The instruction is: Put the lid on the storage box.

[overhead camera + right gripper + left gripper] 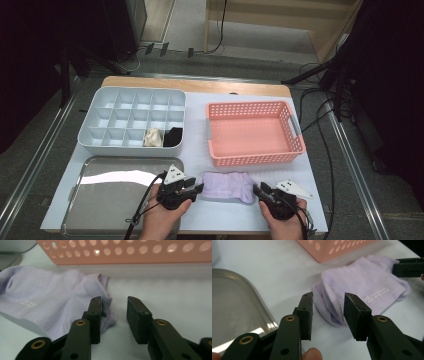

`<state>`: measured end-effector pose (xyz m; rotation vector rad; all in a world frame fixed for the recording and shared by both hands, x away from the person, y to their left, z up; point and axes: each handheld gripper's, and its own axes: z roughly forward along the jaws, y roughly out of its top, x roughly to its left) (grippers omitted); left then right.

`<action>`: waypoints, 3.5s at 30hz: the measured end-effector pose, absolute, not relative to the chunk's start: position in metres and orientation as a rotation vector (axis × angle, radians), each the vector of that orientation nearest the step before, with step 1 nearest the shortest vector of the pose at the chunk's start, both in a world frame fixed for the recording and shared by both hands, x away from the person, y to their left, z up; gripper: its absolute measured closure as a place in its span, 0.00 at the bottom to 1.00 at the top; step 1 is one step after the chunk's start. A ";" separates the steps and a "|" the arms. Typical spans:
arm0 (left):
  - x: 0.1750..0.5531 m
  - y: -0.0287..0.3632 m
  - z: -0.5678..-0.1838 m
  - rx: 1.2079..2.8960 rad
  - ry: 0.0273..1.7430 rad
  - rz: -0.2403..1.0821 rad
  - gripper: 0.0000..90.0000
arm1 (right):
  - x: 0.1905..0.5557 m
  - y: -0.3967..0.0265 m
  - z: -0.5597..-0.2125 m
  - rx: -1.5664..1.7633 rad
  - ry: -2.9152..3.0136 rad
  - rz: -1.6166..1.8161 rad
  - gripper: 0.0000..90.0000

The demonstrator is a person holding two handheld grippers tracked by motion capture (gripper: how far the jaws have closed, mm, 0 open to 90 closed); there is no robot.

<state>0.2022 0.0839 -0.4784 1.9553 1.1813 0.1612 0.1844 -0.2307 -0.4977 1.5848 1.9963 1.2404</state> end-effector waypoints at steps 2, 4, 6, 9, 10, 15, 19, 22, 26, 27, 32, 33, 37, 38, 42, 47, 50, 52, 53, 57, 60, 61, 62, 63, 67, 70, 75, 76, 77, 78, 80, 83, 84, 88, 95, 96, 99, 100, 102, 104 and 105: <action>0.204 0.082 -0.480 1.976 1.182 0.142 0.73 | 0.185 -0.228 -0.498 1.589 2.018 1.259 0.87; 0.204 0.081 -0.480 1.979 1.181 0.131 0.86 | 0.185 -0.224 -0.497 1.584 2.037 1.252 0.92; 0.202 0.082 -0.478 1.979 1.172 0.138 0.97 | 0.184 -0.223 -0.494 1.579 2.052 1.237 0.95; 0.197 0.086 -0.474 1.977 1.157 0.150 1.00 | 0.181 -0.229 -0.488 1.565 2.047 1.233 0.97; 0.196 0.088 -0.473 1.976 1.159 0.162 1.00 | 0.181 -0.231 -0.486 1.565 2.043 1.229 0.97; 0.194 0.085 -0.479 2.006 1.146 0.174 1.00 | 0.182 -0.233 -0.489 1.555 2.048 1.167 0.97; 0.195 0.085 -0.478 1.984 1.142 0.147 0.91 | 0.182 -0.231 -0.491 1.538 2.042 1.222 0.81; 0.196 0.085 -0.478 1.967 1.142 0.142 0.78 | 0.181 -0.233 -0.493 1.584 2.016 1.236 0.71; 0.196 0.082 -0.479 1.982 1.134 0.147 0.90 | 0.178 -0.231 -0.496 1.592 2.026 1.238 0.89; 0.196 0.082 -0.479 1.986 1.131 0.148 0.94 | 0.179 -0.230 -0.496 1.587 2.036 1.240 0.93; 0.197 0.084 -0.478 1.998 1.153 0.121 1.00 | 0.180 -0.229 -0.488 1.568 2.000 1.206 0.96; 0.197 0.083 -0.478 1.999 1.150 0.123 1.00 | 0.180 -0.230 -0.487 1.565 1.994 1.208 0.96; 0.196 0.083 -0.478 1.974 1.142 0.131 0.82 | 0.179 -0.228 -0.487 1.551 2.017 1.222 0.96; 0.196 0.084 -0.477 1.960 1.138 0.128 0.79 | 0.179 -0.227 -0.486 1.551 2.015 1.229 0.96; 0.195 0.086 -0.472 1.939 1.122 0.157 0.77 | 0.176 -0.225 -0.479 1.532 1.998 1.284 0.96; 0.194 0.084 -0.473 1.955 1.106 0.141 0.94 | 0.173 -0.217 -0.470 1.495 1.990 1.337 0.96; 0.193 0.082 -0.474 1.960 1.102 0.137 0.97 | 0.170 -0.209 -0.464 1.456 1.992 1.348 0.96; 0.194 0.083 -0.473 1.952 1.118 0.163 0.89 | 0.170 -0.205 -0.461 1.433 1.998 1.339 0.96; 0.194 0.084 -0.472 1.932 1.135 0.179 0.79 | 0.170 -0.205 -0.460 1.435 1.997 1.328 0.96; 0.194 0.090 -0.466 1.872 1.132 0.193 0.71 | 0.173 -0.213 -0.465 1.466 2.006 1.291 0.95; 0.193 0.089 -0.462 1.857 1.116 0.212 0.74 | 0.176 -0.221 -0.471 1.508 2.008 1.272 0.95; 0.192 0.088 -0.461 1.859 1.112 0.216 0.76 | 0.178 -0.224 -0.474 1.520 2.009 1.259 0.95; 0.192 0.084 -0.461 1.859 1.103 0.212 0.79 | 0.179 -0.225 -0.476 1.538 2.009 1.248 0.95; 0.192 0.082 -0.461 1.865 1.094 0.206 0.83 | 0.180 -0.227 -0.478 1.547 2.014 1.240 0.95; 0.192 0.064 -0.463 1.905 1.059 0.168 0.90 | 0.182 -0.226 -0.481 1.553 2.018 1.237 0.95; 0.195 0.053 -0.467 1.929 1.065 0.142 0.93 | 0.180 -0.223 -0.476 1.529 2.012 1.290 0.95; 0.203 0.039 -0.479 2.001 1.135 0.100 0.97 | 0.178 -0.218 -0.470 1.504 2.018 1.368 0.95; 0.204 0.038 -0.479 2.012 1.136 0.100 0.97 | 0.178 -0.217 -0.469 1.506 2.019 1.382 0.95; 0.203 0.036 -0.479 2.016 1.137 0.108 0.97 | 0.177 -0.215 -0.468 1.493 2.023 1.393 0.95; 0.203 0.036 -0.478 2.016 1.123 0.110 0.96 | 0.176 -0.213 -0.466 1.492 2.028 1.397 0.95; 0.202 0.033 -0.476 1.997 1.117 0.107 0.93 | 0.175 -0.208 -0.463 1.457 2.049 1.413 0.95; 0.203 0.027 -0.475 2.002 1.116 0.109 0.93 | 0.174 -0.200 -0.461 1.434 2.067 1.424 0.95; 0.205 0.025 -0.476 2.015 1.121 0.107 0.93 | 0.174 -0.198 -0.460 1.426 2.071 1.432 0.95; 0.208 0.023 -0.479 2.042 1.138 0.098 0.95 | 0.173 -0.187 -0.459 1.398 2.095 1.447 0.95; 0.199 0.040 -0.462 1.985 1.098 0.110 0.90 | 0.173 -0.163 -0.456 1.338 2.152 1.456 0.95; 0.199 0.047 -0.458 1.972 1.097 0.116 0.90 | 0.173 -0.161 -0.456 1.336 2.157 1.456 0.95; 0.200 0.068 -0.449 1.921 1.118 0.148 0.90 | 0.174 -0.150 -0.458 1.319 2.178 1.452 0.95; 0.201 0.075 -0.447 1.902 1.131 0.152 0.90 | 0.174 -0.147 -0.459 1.316 2.186 1.447 0.95; 0.203 0.087 -0.449 1.885 1.159 0.159 0.91 | 0.175 -0.139 -0.461 1.300 2.205 1.445 0.95; 0.205 0.094 -0.453 1.874 1.183 0.144 0.91 | 0.174 -0.131 -0.463 1.283 2.220 1.437 0.95; 0.205 0.095 -0.455 1.878 1.185 0.145 0.91 | 0.174 -0.126 -0.466 1.269 2.236 1.433 0.94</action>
